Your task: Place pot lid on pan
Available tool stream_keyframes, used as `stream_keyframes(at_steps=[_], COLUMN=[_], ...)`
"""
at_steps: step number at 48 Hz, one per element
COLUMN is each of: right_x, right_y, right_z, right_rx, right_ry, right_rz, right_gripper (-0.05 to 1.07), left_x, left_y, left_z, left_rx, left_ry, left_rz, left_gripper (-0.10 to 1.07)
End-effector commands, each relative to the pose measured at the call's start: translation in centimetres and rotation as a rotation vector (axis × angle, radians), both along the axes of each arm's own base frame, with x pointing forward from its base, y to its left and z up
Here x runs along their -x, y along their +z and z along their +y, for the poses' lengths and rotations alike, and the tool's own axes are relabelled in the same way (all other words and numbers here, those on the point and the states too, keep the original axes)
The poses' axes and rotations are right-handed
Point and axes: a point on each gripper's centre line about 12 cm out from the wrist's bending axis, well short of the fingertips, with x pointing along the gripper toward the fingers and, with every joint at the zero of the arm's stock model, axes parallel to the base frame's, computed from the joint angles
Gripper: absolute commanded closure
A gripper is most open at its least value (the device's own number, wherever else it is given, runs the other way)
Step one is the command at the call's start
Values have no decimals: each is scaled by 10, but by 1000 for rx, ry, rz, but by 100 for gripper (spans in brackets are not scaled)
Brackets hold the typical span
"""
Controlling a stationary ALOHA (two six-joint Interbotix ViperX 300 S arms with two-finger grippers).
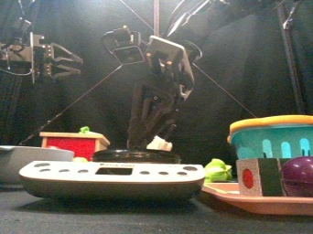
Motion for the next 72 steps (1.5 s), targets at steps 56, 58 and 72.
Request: stream_keyframes(at_steps=[56,58,72], right_x=[142,144,147], right_y=[76,73,49], right_z=[-231,-236,-265], right_rx=[117,117,89], right_ry=[-582,-595,-671], right_rz=[-6,4,31], right_gripper=[37,37,37], left_x=[-1,-1,-1], left_y=[5,5,5], left_z=[1,1,1], left_rx=[-6,-7,-6], left_ry=[3,2,2], left_rz=[-12,-12,-12], left_gripper=[12,12,12])
